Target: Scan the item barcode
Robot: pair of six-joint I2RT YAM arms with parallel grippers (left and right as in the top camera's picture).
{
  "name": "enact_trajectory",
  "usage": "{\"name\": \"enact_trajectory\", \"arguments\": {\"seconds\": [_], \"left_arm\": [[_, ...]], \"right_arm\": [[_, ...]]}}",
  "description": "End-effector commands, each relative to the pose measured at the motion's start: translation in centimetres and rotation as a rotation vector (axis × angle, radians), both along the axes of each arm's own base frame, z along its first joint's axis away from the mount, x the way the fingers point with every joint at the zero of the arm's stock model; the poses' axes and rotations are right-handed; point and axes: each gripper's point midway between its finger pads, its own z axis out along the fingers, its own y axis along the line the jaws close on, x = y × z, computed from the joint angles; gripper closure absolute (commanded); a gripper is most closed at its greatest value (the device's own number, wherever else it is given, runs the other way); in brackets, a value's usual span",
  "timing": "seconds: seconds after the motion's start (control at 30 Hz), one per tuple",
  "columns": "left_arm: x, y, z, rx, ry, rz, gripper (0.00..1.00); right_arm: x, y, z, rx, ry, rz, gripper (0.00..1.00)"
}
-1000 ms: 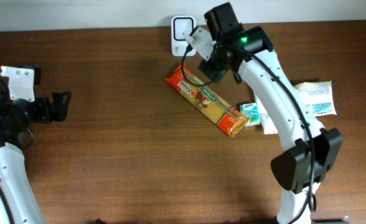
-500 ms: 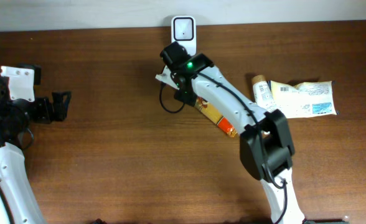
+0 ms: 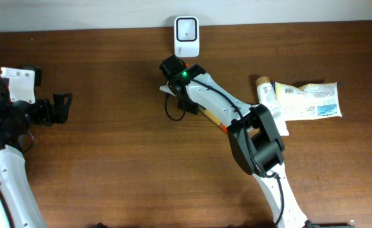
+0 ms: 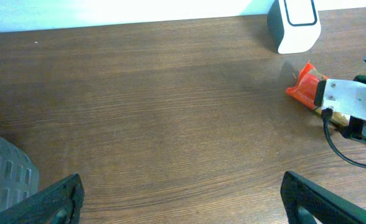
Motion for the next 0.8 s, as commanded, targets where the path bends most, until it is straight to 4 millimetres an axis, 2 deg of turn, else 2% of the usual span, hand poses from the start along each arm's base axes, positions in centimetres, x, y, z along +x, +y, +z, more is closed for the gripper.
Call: {"name": "enact_trajectory", "arguments": {"seconds": [0.0, 0.07, 0.17, 0.2, 0.23, 0.27, 0.3, 0.37, 0.43, 0.5, 0.57, 0.63, 0.7, 0.77], "left_arm": [[0.1, 0.0, 0.5, 0.01, -0.018, -0.016, 0.01], [0.1, 0.0, 0.5, 0.01, -0.018, -0.016, 0.01], [0.1, 0.0, 0.5, 0.01, -0.018, -0.016, 0.01], [0.1, 0.0, 0.5, 0.01, -0.018, -0.016, 0.01], [0.1, 0.0, 0.5, 0.01, -0.018, -0.016, 0.01], [0.1, 0.0, 0.5, 0.01, -0.018, -0.016, 0.01], [0.1, 0.0, 0.5, 0.01, -0.018, -0.016, 0.01], [0.1, 0.0, 0.5, 0.01, -0.018, -0.016, 0.01], [0.1, 0.0, 0.5, 0.01, -0.018, -0.016, 0.01], [0.1, 0.0, 0.5, 0.01, -0.018, -0.016, 0.01], [0.1, 0.0, 0.5, 0.01, -0.018, -0.016, 0.01], [0.1, 0.0, 0.5, 0.01, -0.018, -0.016, 0.01], [0.1, 0.0, 0.5, 0.01, -0.018, -0.016, 0.01], [0.1, 0.0, 0.5, 0.01, -0.018, -0.016, 0.01]], "right_arm": [[-2.3, -0.2, -3.4, 0.0, 0.109, -0.004, 0.34], [-2.9, -0.5, -3.9, -0.01, 0.132, -0.003, 0.41], [-4.5, 0.0, -4.3, 0.028, 0.212, 0.003, 0.64], [-5.1, 0.1, -4.4, 0.038, 0.241, 0.004, 0.67], [-5.3, 0.2, -4.4, 0.044, 0.248, 0.004, 0.76], [-5.3, 0.2, -4.4, 0.047, 0.246, -0.005, 0.89], [-5.1, 0.3, -4.3, 0.058, 0.235, -0.04, 0.96], [-4.7, 0.6, -3.6, 0.088, 0.208, -0.131, 0.96], [-4.6, 1.3, -1.8, 0.126, 0.216, -0.187, 0.96], [-6.0, 3.9, 1.0, 0.258, 0.328, -0.175, 0.96], [-8.3, 7.6, 5.5, 0.464, 0.479, -0.151, 0.96], [-10.4, 10.3, 9.4, 0.639, 0.616, -0.128, 0.96], [-12.2, 12.1, 11.5, 0.778, 0.749, -0.121, 0.96], [-12.9, 13.1, 11.7, 0.866, 0.84, -0.128, 0.96]]}}
